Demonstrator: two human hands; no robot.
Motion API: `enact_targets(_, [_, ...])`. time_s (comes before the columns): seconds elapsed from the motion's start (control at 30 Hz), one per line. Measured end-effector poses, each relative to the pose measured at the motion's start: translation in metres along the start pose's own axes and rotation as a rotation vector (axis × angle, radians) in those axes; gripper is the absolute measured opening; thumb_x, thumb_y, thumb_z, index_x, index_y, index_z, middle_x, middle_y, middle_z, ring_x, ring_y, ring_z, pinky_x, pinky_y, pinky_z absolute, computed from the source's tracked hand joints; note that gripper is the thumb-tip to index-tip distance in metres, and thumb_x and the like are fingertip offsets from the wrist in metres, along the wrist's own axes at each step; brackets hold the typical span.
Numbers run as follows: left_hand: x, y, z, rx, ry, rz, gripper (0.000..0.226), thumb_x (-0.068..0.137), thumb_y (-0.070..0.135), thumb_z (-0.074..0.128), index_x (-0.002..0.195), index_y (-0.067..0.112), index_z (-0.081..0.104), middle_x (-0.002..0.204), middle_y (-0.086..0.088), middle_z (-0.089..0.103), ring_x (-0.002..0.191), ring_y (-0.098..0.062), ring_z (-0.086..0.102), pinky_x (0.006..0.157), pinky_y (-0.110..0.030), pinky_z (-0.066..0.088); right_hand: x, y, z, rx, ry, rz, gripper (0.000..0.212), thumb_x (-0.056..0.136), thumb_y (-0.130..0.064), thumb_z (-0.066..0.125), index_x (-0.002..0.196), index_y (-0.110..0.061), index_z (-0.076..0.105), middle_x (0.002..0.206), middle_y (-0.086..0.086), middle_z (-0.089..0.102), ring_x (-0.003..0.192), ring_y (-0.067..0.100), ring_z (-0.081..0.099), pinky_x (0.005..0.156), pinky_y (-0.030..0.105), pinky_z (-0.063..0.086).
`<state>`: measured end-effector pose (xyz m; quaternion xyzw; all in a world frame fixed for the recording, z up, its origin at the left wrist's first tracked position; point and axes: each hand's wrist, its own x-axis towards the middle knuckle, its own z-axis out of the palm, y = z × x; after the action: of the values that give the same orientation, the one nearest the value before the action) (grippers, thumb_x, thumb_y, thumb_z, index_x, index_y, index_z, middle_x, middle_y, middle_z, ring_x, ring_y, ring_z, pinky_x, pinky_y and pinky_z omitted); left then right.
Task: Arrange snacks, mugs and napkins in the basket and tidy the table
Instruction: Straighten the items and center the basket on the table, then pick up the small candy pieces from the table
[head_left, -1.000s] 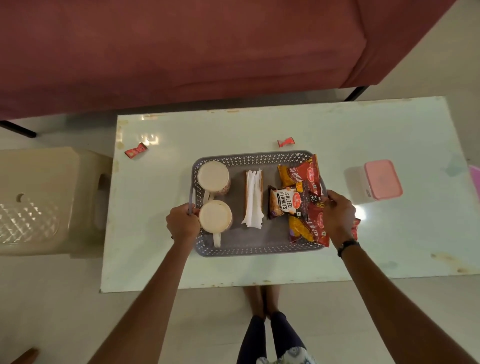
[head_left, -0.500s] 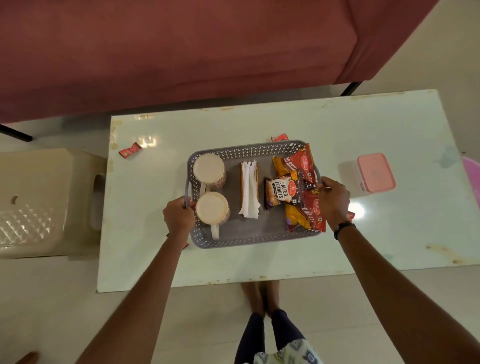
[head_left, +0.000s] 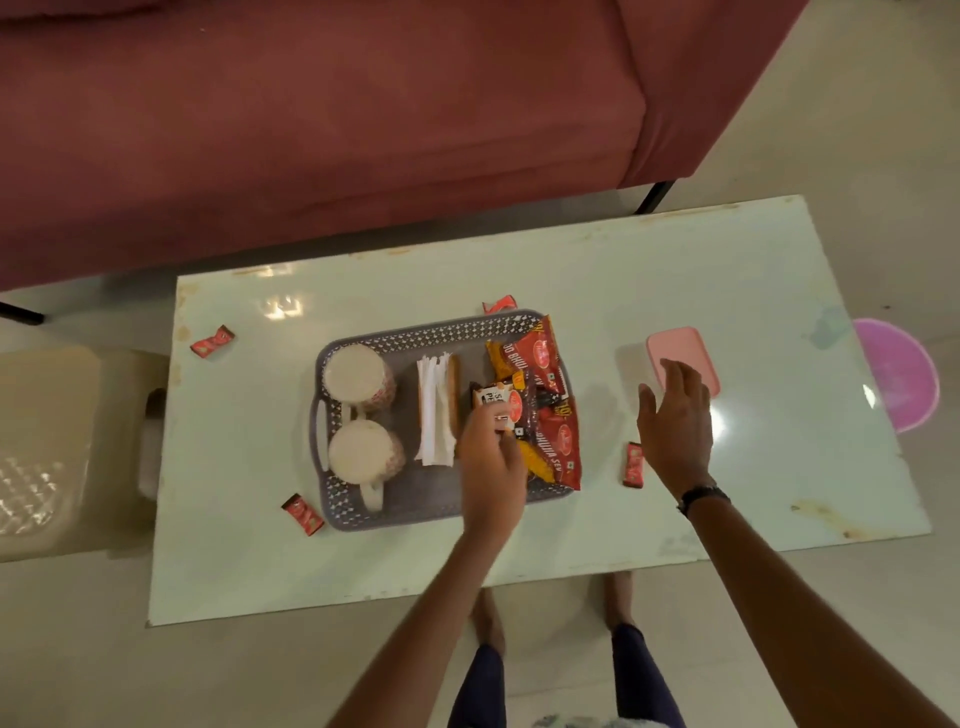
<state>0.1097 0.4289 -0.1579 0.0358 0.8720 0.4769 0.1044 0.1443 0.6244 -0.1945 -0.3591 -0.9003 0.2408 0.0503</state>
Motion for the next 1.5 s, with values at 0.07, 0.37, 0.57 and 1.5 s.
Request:
enact_targets(0.07, [0.002, 0.02, 0.033, -0.083, -0.06, -0.049, 0.029, 0.086, -0.002, 0.045, 0.111, 0.01, 0.055, 0.106, 0.0, 0.061, 0.099, -0.009, 0.058, 0.085, -0.015, 0.047, 0.018, 0.018, -0.005, -0.044, -0.054, 0.009, 0.056, 0.089, -0.016, 0.059, 0.136, 0.002, 0.037, 0.142, 0.023, 0.038, 0.129, 0.041, 0.037, 0.102, 0.049, 0.04])
enact_targets(0.37, [0.02, 0.047, 0.139, -0.217, -0.218, -0.333, 0.023, 0.089, 0.003, 0.047, 0.106, 0.011, 0.06, 0.109, -0.001, 0.065, 0.102, -0.014, 0.061, 0.084, -0.019, 0.049, 0.064, 0.062, -0.005, -0.086, -0.31, -0.004, 0.079, 0.082, -0.028, 0.067, 0.145, -0.009, 0.023, 0.153, 0.019, 0.02, 0.131, 0.04, 0.035, 0.1, 0.047, 0.043])
enact_targets(0.57, [0.025, 0.047, 0.168, -0.534, -0.312, -0.737, 0.041, 0.091, 0.036, 0.053, 0.127, 0.019, 0.044, 0.135, -0.005, 0.051, 0.119, -0.021, 0.051, 0.101, -0.037, 0.042, 0.068, 0.06, -0.041, 0.228, -0.404, 0.038, 0.071, 0.079, -0.037, 0.071, 0.138, -0.017, 0.038, 0.139, 0.007, 0.045, 0.118, 0.028, 0.052, 0.091, 0.033, 0.046])
enact_targets(1.5, [0.063, 0.075, 0.188, -0.424, -0.436, -0.678, 0.061, 0.086, 0.059, 0.048, 0.135, 0.023, 0.038, 0.133, 0.0, 0.052, 0.116, -0.019, 0.056, 0.083, -0.036, 0.046, 0.073, 0.096, -0.087, 0.986, -0.779, 0.309, 0.062, 0.074, -0.046, 0.064, 0.134, -0.038, 0.047, 0.131, -0.008, 0.059, 0.121, 0.013, 0.055, 0.099, 0.038, 0.046])
